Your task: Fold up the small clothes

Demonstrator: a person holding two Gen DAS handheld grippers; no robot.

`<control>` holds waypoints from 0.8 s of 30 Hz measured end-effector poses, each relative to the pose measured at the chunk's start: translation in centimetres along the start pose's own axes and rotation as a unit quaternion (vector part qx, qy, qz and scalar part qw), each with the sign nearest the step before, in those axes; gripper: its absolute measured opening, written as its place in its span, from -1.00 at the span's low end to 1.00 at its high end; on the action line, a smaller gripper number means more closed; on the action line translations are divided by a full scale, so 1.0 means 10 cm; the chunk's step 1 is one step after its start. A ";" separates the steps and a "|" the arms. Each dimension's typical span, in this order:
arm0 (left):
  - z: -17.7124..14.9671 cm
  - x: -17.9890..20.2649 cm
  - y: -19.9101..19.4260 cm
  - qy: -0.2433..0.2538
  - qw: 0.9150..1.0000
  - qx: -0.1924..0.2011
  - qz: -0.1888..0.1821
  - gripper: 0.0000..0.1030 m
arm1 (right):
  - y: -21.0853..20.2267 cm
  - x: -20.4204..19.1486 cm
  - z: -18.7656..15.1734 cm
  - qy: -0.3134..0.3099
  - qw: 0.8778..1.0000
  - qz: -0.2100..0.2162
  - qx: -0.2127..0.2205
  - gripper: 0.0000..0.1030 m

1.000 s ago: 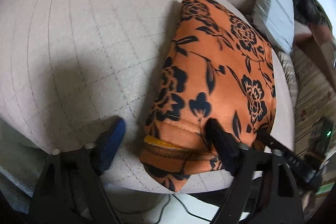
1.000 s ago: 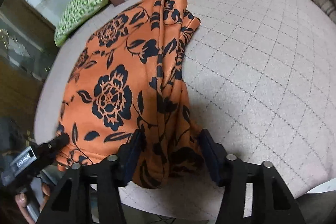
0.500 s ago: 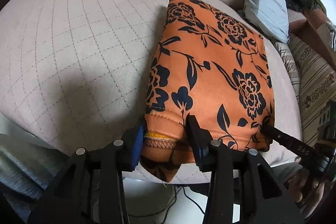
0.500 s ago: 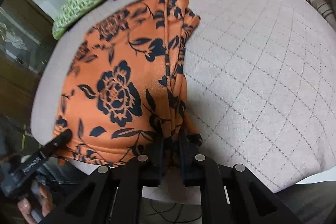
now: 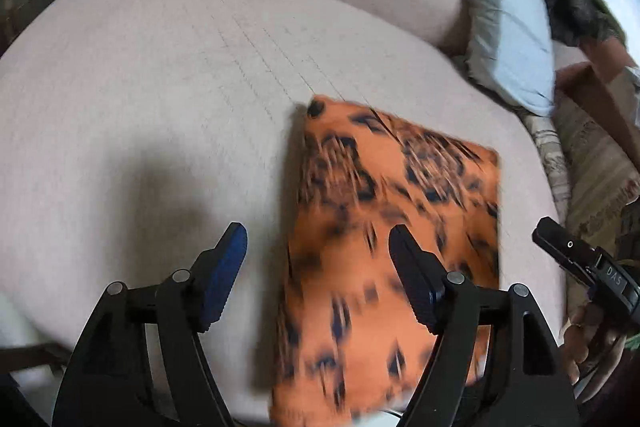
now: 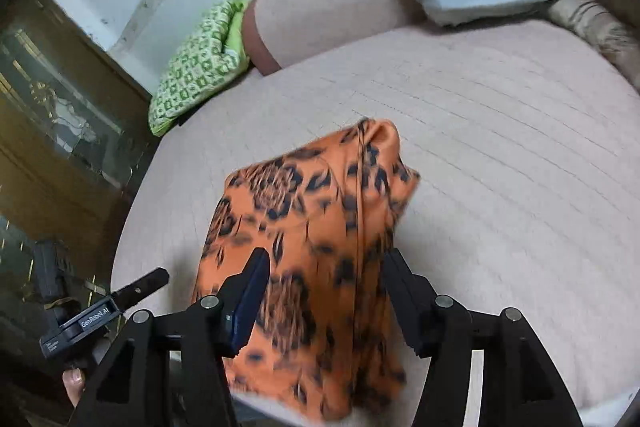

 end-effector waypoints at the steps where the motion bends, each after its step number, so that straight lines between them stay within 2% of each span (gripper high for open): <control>1: 0.11 -0.01 0.14 0.002 1.000 -0.006 0.009 0.44 | 0.12 0.02 0.08 -0.001 1.000 -0.006 -0.004 0.04; 3: 0.23 -0.03 0.39 0.027 0.999 -0.011 0.040 0.44 | 0.39 0.09 0.25 0.001 1.000 -0.011 -0.014 -0.16; 4: 0.25 -0.04 0.45 0.036 0.998 -0.014 0.044 0.44 | 0.48 0.12 0.27 0.001 1.000 -0.013 -0.018 -0.28; 5: 0.26 -0.06 0.51 0.034 0.998 -0.017 0.042 0.44 | 0.59 0.17 0.30 0.003 1.000 -0.018 -0.018 -0.40; 6: 0.26 -0.10 0.57 0.015 0.999 -0.021 0.028 0.43 | 0.63 0.20 0.30 0.004 1.000 -0.020 -0.017 -0.45; 8: 0.26 -0.17 0.62 -0.010 1.000 -0.025 0.002 0.38 | 0.70 0.25 0.27 0.005 1.000 -0.023 -0.019 -0.71; 10: 0.25 -0.19 0.68 -0.013 0.999 -0.038 -0.003 0.15 | 0.73 0.27 0.24 0.001 0.999 -0.042 -0.028 -0.85; 15: 0.21 -0.14 0.71 0.001 0.999 -0.033 0.024 0.15 | 0.85 0.24 0.18 -0.055 0.990 -0.111 -0.061 -0.86; 17: 0.19 -0.13 0.62 0.008 0.999 -0.021 0.031 0.15 | 0.84 0.25 0.15 -0.044 0.992 -0.103 -0.062 -0.86; 19: 0.12 -0.13 0.44 0.015 0.999 -0.004 0.038 0.15 | 0.68 0.20 0.12 -0.032 0.995 -0.077 -0.057 -0.86; 24: -0.25 -0.10 -0.01 0.064 0.995 0.054 0.058 0.15 | 0.12 0.03 -0.16 -0.014 0.999 -0.043 -0.015 -0.81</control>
Point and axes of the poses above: each gripper's, at about its wrist camera, not at the fingertips, and y roughly the way its jaws point, x to its right, z to its top, the point moved 8 cm from there along y, roughly the way its jaws point, and after that the axes turned 10 degrees about -y, right-handed, at the moved point
